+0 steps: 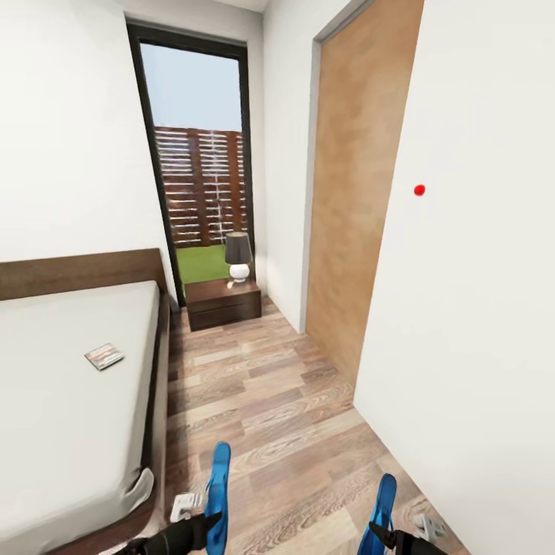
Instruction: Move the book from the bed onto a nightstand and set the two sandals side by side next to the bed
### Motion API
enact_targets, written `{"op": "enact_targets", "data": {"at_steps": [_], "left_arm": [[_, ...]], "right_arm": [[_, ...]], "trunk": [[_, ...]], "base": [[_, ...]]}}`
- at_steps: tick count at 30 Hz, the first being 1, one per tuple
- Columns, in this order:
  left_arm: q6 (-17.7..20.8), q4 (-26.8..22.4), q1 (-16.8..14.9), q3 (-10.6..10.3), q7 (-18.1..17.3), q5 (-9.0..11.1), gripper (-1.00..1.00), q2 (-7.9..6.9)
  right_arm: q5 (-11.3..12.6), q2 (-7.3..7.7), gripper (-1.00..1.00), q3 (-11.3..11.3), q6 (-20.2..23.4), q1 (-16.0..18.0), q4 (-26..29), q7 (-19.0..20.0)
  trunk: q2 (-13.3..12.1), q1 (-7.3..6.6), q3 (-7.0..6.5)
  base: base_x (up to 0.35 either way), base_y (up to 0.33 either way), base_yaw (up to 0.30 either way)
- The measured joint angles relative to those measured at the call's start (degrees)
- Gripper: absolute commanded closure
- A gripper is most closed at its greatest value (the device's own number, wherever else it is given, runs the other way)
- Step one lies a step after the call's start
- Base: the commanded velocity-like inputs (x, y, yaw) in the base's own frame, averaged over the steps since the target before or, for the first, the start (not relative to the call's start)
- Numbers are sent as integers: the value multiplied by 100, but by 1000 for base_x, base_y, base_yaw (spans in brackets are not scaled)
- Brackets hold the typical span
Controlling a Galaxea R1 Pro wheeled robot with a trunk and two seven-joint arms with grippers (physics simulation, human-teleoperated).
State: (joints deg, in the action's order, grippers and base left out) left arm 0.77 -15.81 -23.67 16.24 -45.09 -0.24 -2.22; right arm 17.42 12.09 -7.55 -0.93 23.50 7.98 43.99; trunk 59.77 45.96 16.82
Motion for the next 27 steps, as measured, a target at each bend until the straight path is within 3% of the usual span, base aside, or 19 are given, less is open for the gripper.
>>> {"op": "enact_targets", "data": {"at_steps": [2,9,27], "left_arm": [[-274,129,-1,-40,189,-144,100,9],[-448,200,1,-65,807,-228,100,166],[-462,204,-1,-54,829,-212,100,195]], "right_arm": [[0,3,100,0,2,0,-7,11],[1,1,100,0,1,0,-10,12],[6,4,100,-2,18,0,-10,30]], "trunk": [[0,0,0],[0,-1,0],[0,-1,0]], "base": [[287,0,4],[312,0,1],[326,-18,61]]}}
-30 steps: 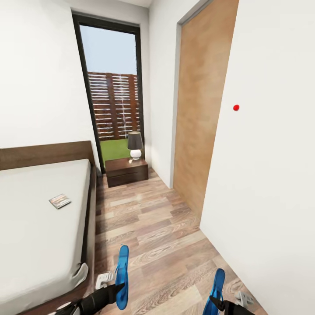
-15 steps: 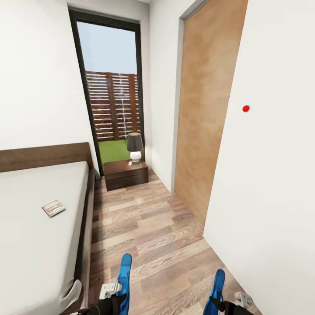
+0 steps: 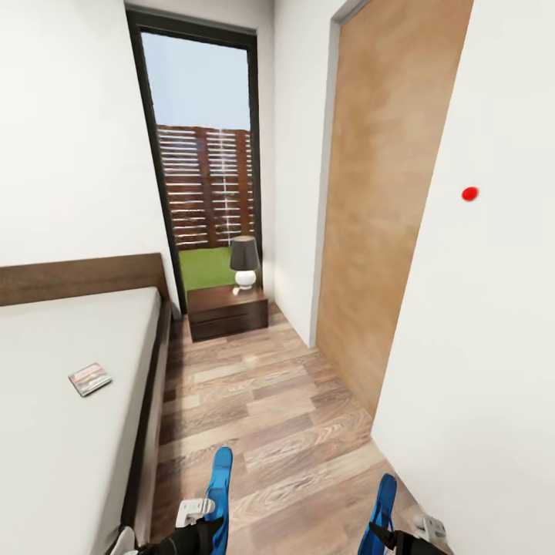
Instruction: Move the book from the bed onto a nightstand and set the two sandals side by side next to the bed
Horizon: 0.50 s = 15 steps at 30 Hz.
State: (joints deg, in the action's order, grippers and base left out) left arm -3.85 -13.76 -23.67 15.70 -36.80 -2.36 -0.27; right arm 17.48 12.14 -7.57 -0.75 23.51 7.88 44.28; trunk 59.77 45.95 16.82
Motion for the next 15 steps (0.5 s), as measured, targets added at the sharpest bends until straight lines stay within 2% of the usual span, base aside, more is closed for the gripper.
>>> {"op": "enact_targets", "data": {"at_steps": [15], "left_arm": [[0,0,0,0,0,5,100,0]], "right_arm": [[-2,0,100,0,-5,0,0,-1]], "trunk": [[0,0,0]], "base": [[305,-159,0]]}}
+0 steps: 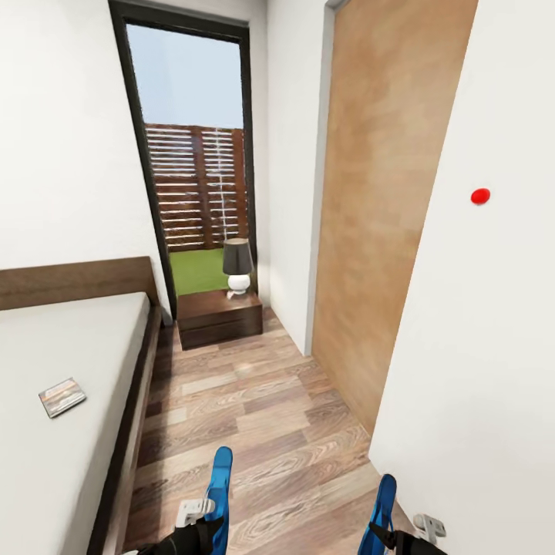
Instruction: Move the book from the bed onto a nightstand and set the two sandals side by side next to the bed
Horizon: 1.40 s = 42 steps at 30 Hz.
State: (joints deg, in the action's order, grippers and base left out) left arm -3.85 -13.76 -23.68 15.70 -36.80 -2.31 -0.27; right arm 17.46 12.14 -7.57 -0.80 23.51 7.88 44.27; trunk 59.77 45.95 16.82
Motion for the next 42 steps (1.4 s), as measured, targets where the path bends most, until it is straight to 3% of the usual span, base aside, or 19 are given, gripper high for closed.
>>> {"op": "enact_targets", "data": {"at_steps": [31,38,42], "left_arm": [[0,8,0,0,15,3,100,0],[0,8,0,0,17,3,100,0],[1,8,0,0,22,3,100,0]], "right_arm": [[-23,-9,100,32,-15,-1,-6,-21],[-413,-9,100,33,-10,-1,-7,-26],[-509,-10,100,23,-8,-1,-6,-26]], "trunk": [[0,0,0],[0,0,0],[0,0,0]], "base": [[325,-13,41],[329,0,1],[329,0,0]]}}
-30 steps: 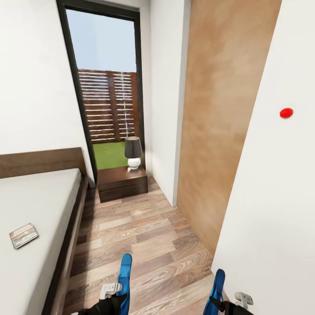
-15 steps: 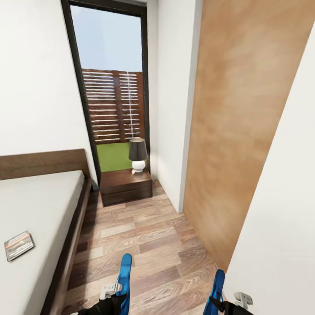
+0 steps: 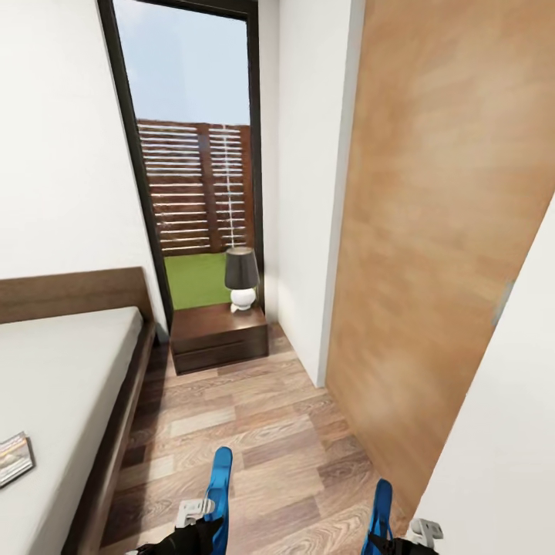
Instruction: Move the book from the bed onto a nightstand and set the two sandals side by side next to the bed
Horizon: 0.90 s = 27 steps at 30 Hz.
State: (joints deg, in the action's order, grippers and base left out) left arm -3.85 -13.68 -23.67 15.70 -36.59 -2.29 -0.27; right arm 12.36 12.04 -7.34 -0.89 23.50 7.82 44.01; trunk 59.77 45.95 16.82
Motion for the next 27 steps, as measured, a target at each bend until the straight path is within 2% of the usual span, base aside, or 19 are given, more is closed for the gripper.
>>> {"op": "enact_targets", "data": {"at_steps": [19,27], "left_arm": [[-1,0,0,0,-4,0,100,0],[0,-1,1,0,-5,0,100,0]], "right_arm": [[-16,0,100,-3,0,0,0,0],[-17,-1,100,-4,0,1,4,-1]], "trunk": [[0,0,0],[0,0,7]], "base": [[329,0,0],[329,0,134]]}}
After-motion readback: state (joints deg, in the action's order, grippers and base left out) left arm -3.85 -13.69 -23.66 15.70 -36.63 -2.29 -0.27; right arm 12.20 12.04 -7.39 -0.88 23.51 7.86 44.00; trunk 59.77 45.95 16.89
